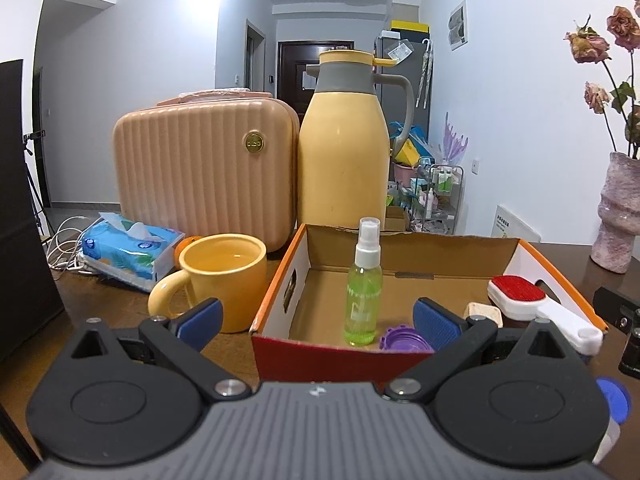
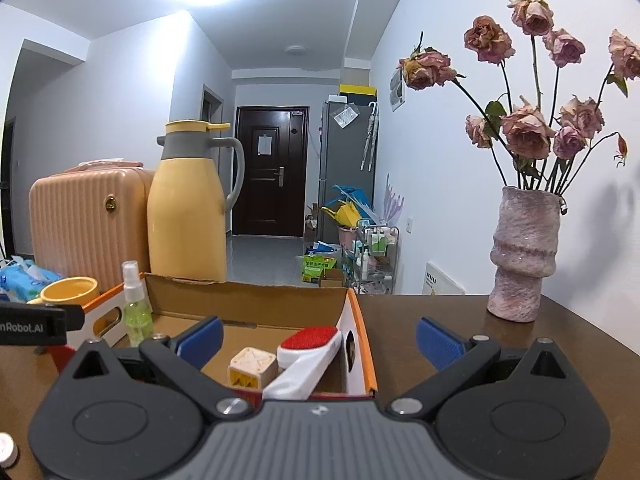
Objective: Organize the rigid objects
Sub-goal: 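Withdraw both tools from the box toward the remaining caps and container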
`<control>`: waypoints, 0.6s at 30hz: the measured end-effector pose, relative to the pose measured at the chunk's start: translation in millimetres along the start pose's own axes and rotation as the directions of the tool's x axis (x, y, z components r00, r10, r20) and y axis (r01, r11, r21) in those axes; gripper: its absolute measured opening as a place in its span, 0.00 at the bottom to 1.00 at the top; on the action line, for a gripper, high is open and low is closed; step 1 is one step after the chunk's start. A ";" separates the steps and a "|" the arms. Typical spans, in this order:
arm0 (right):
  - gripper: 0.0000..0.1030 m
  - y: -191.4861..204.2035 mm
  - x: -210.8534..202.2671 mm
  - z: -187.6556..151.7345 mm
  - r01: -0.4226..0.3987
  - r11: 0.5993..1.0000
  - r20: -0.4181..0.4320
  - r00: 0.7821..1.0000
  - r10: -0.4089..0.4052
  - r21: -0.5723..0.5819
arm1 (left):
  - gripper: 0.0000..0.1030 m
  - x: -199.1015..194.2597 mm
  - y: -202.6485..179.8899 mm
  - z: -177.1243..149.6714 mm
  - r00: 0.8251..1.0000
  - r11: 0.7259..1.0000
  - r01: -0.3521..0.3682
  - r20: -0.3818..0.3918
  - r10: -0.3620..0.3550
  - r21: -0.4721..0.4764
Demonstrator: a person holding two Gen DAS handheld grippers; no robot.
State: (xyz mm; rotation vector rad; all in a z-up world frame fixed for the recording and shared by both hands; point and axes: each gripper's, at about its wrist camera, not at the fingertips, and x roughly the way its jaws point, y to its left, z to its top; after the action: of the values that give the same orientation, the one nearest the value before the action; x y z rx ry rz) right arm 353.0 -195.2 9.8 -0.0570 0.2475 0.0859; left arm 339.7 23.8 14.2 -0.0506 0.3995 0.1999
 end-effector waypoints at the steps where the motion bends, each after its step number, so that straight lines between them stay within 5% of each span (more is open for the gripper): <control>1: 1.00 0.2 -4.0 -1.9 0.001 1.000 0.001 1.000 -0.001 -0.001 | 1.00 -3.4 0.4 -1.8 1.000 1.000 0.001 0.000 -0.001 0.001; 18: 1.00 3.5 -56.6 -30.1 -0.019 1.000 -0.016 1.000 0.019 -0.018 | 1.00 -49.9 2.2 -30.4 0.998 0.998 0.049 -0.026 -0.048 0.047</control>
State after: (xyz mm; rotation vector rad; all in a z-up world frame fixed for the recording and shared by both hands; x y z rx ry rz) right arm 290.7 -198.1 -5.5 -0.0734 0.2634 0.1064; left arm 282.6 14.1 5.7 -0.0163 0.4273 0.1416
